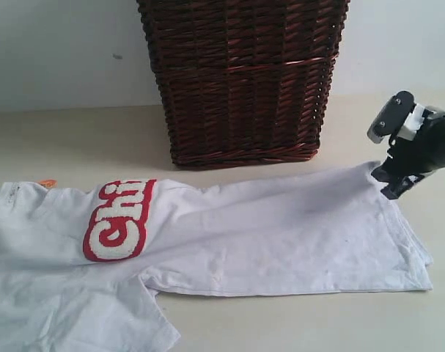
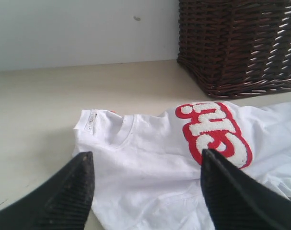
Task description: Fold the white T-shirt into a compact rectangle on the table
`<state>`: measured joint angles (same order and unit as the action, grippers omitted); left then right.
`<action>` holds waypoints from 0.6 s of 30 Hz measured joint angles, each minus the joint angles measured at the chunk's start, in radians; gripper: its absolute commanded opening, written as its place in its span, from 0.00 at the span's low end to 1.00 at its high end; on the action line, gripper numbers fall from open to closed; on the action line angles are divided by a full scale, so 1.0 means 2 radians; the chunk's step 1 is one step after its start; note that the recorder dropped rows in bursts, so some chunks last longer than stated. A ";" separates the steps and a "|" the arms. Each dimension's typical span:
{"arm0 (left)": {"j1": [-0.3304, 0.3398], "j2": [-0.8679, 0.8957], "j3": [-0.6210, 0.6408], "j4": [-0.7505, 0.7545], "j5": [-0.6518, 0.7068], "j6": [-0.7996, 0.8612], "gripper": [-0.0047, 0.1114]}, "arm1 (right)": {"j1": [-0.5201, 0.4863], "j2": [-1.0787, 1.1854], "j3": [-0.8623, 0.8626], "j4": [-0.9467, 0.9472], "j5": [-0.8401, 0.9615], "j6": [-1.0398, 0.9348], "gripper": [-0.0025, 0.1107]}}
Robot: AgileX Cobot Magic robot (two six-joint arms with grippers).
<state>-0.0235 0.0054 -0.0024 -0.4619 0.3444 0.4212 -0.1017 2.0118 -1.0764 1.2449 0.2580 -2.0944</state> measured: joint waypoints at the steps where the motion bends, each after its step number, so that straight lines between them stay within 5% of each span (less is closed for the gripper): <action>1: 0.000 0.000 0.000 0.000 0.000 0.000 0.57 | 0.000 0.004 -0.003 0.036 -0.015 0.000 0.56; 6: 0.000 0.000 0.000 0.000 0.000 0.000 0.57 | 0.000 -0.006 -0.023 0.181 -0.077 0.000 0.52; 10: 0.000 0.000 0.000 0.000 0.000 0.000 0.57 | -0.001 -0.051 -0.020 0.185 -0.044 0.000 0.30; 14: 0.000 0.000 0.000 0.000 0.000 0.000 0.57 | -0.001 -0.094 0.004 0.004 0.096 0.030 0.02; 18: 0.000 0.000 0.000 0.000 0.000 0.000 0.57 | 0.024 -0.095 0.045 -0.208 0.243 0.089 0.02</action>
<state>-0.0235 0.0054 -0.0024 -0.4619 0.3444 0.4212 -0.0539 1.8227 -0.9858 0.8298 0.7440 -1.9169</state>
